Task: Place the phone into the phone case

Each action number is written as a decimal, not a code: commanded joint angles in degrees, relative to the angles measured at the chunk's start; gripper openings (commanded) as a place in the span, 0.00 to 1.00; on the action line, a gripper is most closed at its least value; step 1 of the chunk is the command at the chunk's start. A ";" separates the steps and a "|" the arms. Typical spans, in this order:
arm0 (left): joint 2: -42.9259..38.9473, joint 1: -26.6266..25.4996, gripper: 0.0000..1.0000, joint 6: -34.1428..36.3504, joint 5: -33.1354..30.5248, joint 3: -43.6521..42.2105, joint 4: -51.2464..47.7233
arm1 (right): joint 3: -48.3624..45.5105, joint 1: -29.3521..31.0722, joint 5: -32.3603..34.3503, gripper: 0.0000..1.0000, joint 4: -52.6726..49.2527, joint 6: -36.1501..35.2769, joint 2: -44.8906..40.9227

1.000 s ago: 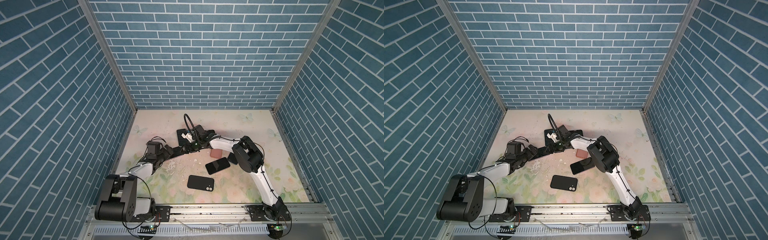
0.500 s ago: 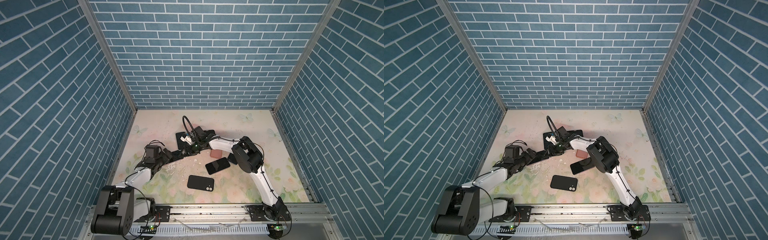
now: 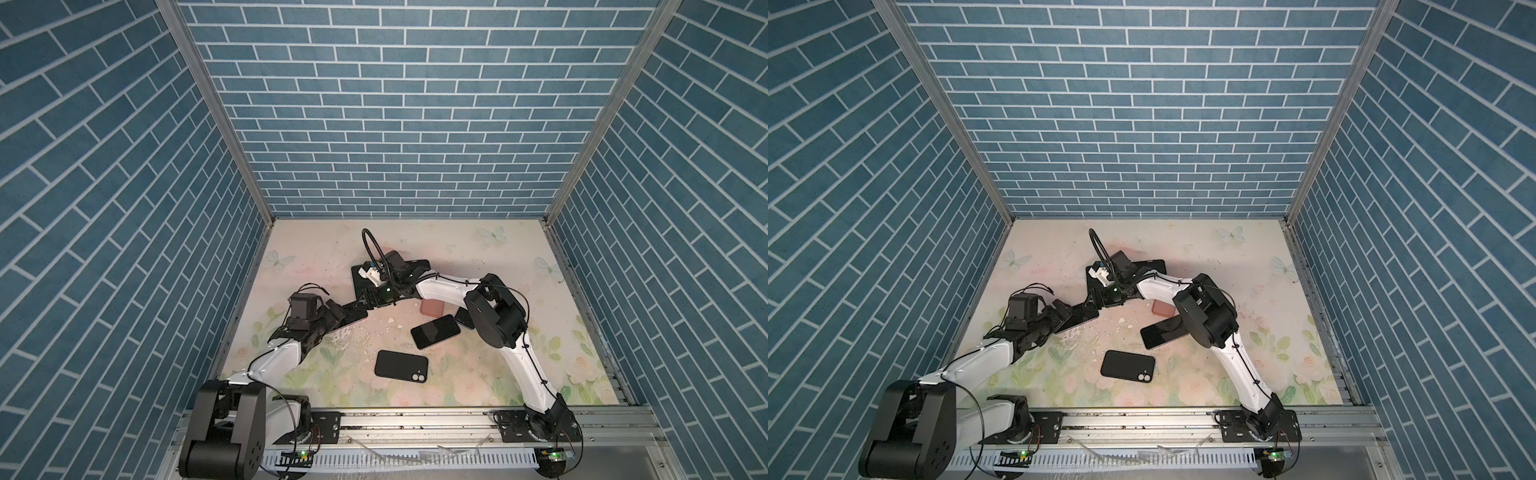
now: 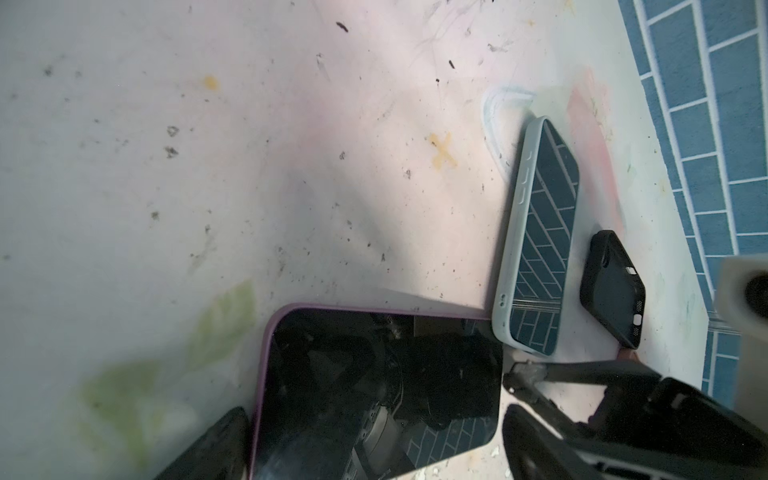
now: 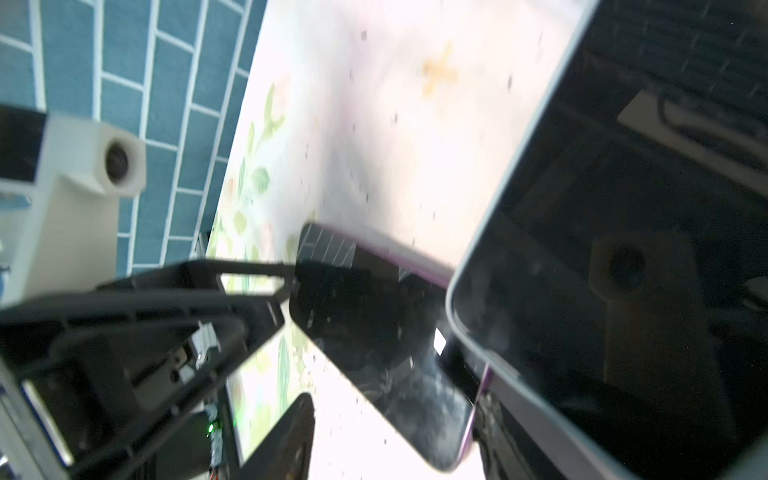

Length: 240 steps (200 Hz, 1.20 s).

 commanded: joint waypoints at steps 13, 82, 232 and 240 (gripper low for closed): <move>-0.72 -0.28 0.96 -0.60 0.99 -1.70 -2.67 | 2.61 -0.69 4.35 0.63 3.07 0.30 2.73; -1.41 -0.19 0.96 -0.43 0.93 -1.45 -3.44 | 2.29 -0.99 2.09 0.63 3.43 0.30 3.11; -1.32 0.07 0.89 1.51 3.26 -1.65 -1.40 | -10.91 -0.70 -1.74 0.63 1.56 -3.73 -6.08; -1.07 0.07 0.88 1.74 3.62 -1.65 -1.32 | -11.91 -0.69 -1.61 0.63 1.67 -3.73 -7.09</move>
